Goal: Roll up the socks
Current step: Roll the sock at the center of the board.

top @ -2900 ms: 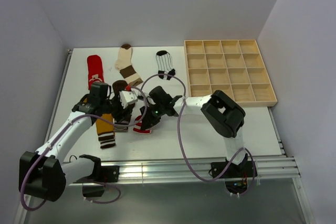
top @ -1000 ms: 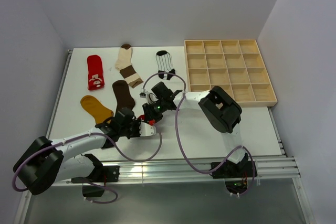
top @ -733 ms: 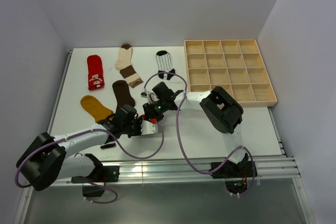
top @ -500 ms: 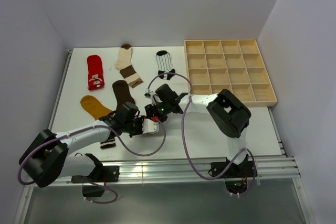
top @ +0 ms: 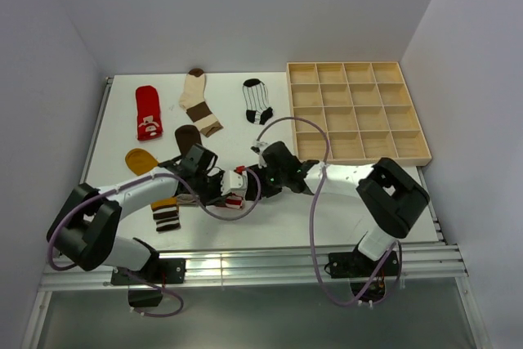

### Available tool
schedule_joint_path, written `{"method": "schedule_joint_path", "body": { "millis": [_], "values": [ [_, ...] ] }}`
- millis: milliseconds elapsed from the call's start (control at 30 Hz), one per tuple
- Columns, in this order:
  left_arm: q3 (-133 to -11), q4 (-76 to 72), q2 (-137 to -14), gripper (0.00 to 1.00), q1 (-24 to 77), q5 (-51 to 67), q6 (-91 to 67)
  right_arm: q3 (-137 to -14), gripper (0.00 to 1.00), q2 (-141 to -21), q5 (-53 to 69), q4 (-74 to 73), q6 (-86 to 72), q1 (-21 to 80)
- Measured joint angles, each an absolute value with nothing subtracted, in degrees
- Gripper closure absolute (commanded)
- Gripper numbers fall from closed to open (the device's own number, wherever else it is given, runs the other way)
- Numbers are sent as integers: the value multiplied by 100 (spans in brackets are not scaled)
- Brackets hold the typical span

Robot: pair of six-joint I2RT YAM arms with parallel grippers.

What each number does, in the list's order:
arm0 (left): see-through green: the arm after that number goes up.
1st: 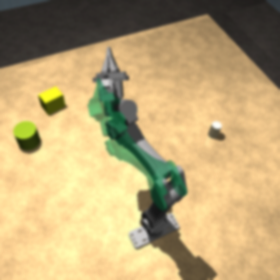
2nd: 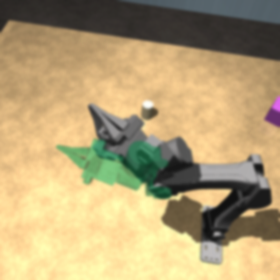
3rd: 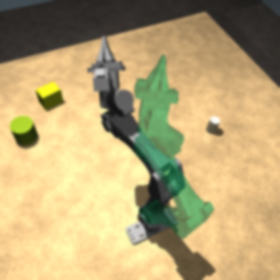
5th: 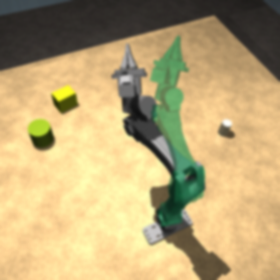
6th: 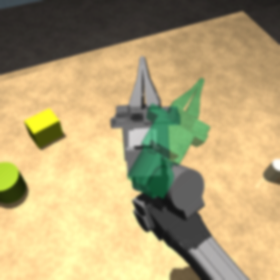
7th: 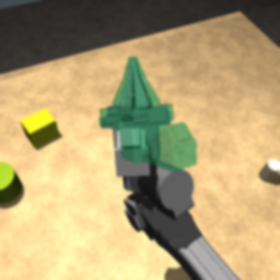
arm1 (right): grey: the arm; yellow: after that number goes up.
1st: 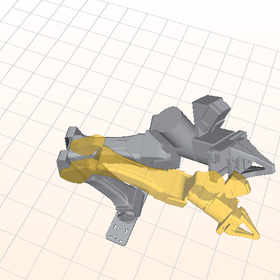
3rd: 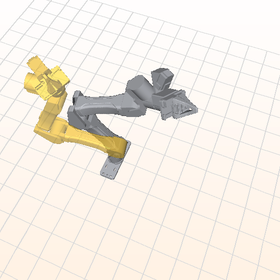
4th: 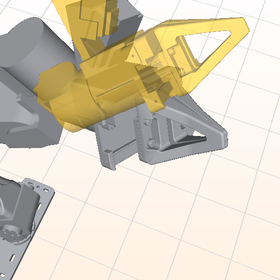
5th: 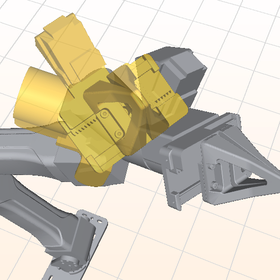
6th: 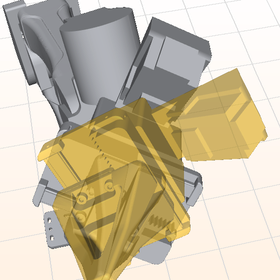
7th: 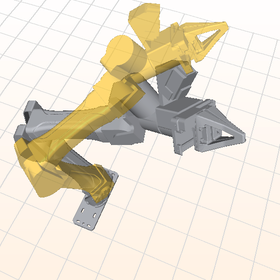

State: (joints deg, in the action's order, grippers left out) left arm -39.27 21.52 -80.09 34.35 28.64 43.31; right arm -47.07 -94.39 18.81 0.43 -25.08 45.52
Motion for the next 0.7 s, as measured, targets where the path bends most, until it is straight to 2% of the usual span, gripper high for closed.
{"method": "schedule_joint_path", "body": {
  "millis": [467, 700],
  "values": [
    [-5266, 3861, -9323, 100, 2606, 3802, 4550, -3094, 42, -7489, 716, 534, -2711, 4539],
    [-5900, 4692, -10121, 100, 2410, 4305, 4753, -3208, 42, -7271, -115, 803, -2285, 5717]
  ]
}}
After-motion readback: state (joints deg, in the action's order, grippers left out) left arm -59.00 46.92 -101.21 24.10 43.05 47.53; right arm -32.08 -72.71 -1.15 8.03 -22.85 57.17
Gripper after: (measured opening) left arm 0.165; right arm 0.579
